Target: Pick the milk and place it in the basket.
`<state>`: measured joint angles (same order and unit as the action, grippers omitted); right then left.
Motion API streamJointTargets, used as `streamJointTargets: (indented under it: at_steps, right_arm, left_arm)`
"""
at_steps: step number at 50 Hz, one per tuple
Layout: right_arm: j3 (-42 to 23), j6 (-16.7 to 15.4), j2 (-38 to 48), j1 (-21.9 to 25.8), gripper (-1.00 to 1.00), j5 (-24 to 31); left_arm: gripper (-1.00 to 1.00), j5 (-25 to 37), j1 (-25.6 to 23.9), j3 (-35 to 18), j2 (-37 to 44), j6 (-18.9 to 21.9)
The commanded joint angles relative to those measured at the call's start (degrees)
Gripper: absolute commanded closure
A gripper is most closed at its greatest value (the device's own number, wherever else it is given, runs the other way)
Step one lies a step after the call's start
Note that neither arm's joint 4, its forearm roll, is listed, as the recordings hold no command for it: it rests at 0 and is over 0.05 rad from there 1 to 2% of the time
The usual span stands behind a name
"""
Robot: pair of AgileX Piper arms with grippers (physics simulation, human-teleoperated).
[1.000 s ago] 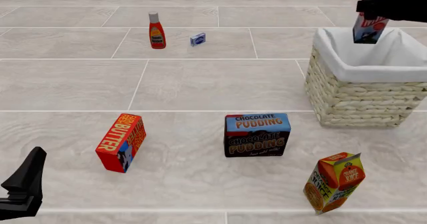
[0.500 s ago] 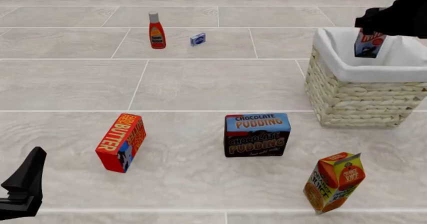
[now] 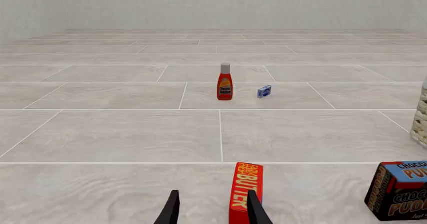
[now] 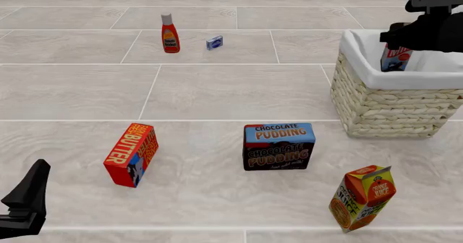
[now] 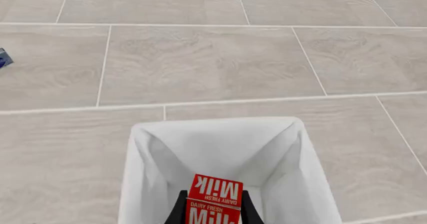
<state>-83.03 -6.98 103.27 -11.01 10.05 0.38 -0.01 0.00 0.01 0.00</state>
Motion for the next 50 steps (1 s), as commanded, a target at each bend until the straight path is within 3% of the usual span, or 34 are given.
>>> streamJointTargets:
  at_steps: [1,43,44,50]
  right_arm:
    - [0.29,0.58,0.34,-0.33,1.0,-1.46]
    - [-0.08,0.4,6.23,-0.83,1.0,-3.63]
    - [0.08,0.45,5.92,-0.82,-1.0,-3.56]
    - [0.43,0.5,5.29,-0.8,-1.0,-3.52]
  left_arm:
    - [-1.0,0.01,-0.01,0.0,0.0,0.0]
    - [-1.0,-0.01,0.01,0.0,0.0,0.0]
    - [-1.0,0.0,-0.02,0.0,0.0,0.01]
    - [-1.0,0.0,0.0,0.0,0.0,0.0]
